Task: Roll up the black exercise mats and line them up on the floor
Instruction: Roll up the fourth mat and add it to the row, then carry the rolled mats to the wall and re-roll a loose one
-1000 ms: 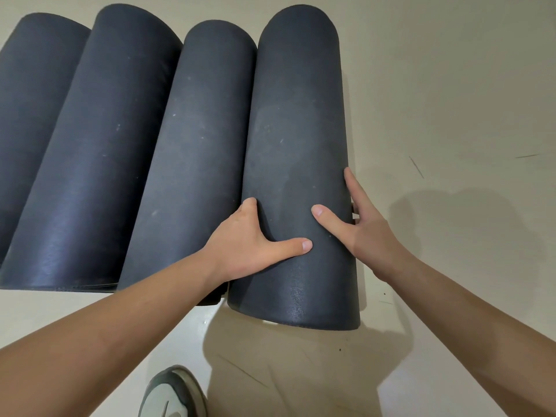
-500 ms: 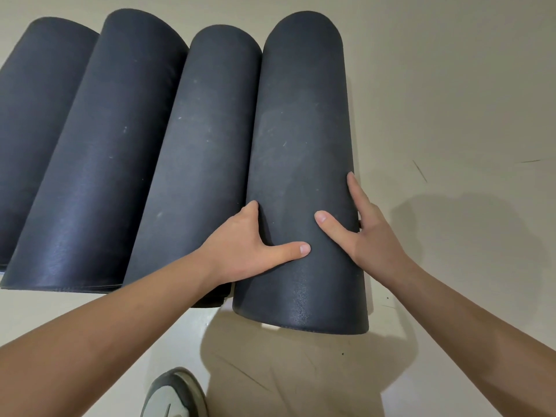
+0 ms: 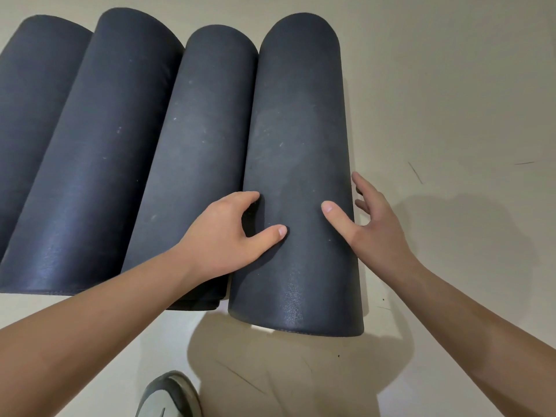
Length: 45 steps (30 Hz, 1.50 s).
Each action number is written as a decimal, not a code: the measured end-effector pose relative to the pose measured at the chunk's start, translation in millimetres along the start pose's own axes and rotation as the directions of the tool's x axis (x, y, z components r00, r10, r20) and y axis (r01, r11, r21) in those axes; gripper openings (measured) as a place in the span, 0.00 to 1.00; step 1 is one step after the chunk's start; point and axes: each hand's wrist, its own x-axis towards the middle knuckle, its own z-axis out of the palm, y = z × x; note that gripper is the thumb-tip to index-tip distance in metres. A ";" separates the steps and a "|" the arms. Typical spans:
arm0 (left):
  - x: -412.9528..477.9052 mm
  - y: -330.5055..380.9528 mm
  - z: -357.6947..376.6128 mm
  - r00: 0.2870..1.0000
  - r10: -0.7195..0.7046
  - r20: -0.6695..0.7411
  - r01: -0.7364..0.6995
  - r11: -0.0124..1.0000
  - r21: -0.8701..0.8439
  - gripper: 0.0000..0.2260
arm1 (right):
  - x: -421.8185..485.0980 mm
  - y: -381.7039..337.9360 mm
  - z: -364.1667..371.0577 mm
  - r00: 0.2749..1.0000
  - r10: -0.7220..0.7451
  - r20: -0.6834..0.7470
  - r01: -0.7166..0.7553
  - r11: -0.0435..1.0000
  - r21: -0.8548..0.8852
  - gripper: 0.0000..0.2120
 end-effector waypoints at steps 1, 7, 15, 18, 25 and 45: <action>1.0 -2.0 -1.0 1.000 -0.001 -0.002 0.001 1.000 -0.009 0.27 | 1.3 -0.5 -1.5 1.000 0.006 -0.011 -0.006 1.000 -0.011 0.39; 16.4 3.0 -26.0 0.997 -0.011 0.079 0.008 0.999 0.042 0.23 | 15.2 -27.6 -35.2 0.993 -0.018 0.118 0.050 0.960 -0.274 0.23; 10.7 132.7 -124.7 0.990 -0.066 0.128 0.064 0.998 0.021 0.26 | 5.5 -191.7 -111.0 0.982 0.049 0.183 0.019 0.935 -0.354 0.10; -21.7 176.0 -173.0 0.981 -0.110 0.158 0.108 0.994 0.024 0.26 | -20.2 -254.7 -132.7 0.963 0.143 0.228 -0.057 0.936 -0.346 0.08; -102.7 293.6 -350.2 0.949 -0.283 0.135 0.285 0.959 0.012 0.25 | -72.1 -474.3 -191.7 0.943 0.106 0.314 0.001 0.947 -0.321 0.08; -162.7 580.9 -469.7 0.732 -0.675 -0.089 0.584 0.690 -0.428 0.32 | -69.8 -744.0 -408.3 0.763 -0.105 0.638 0.401 0.851 -0.339 0.13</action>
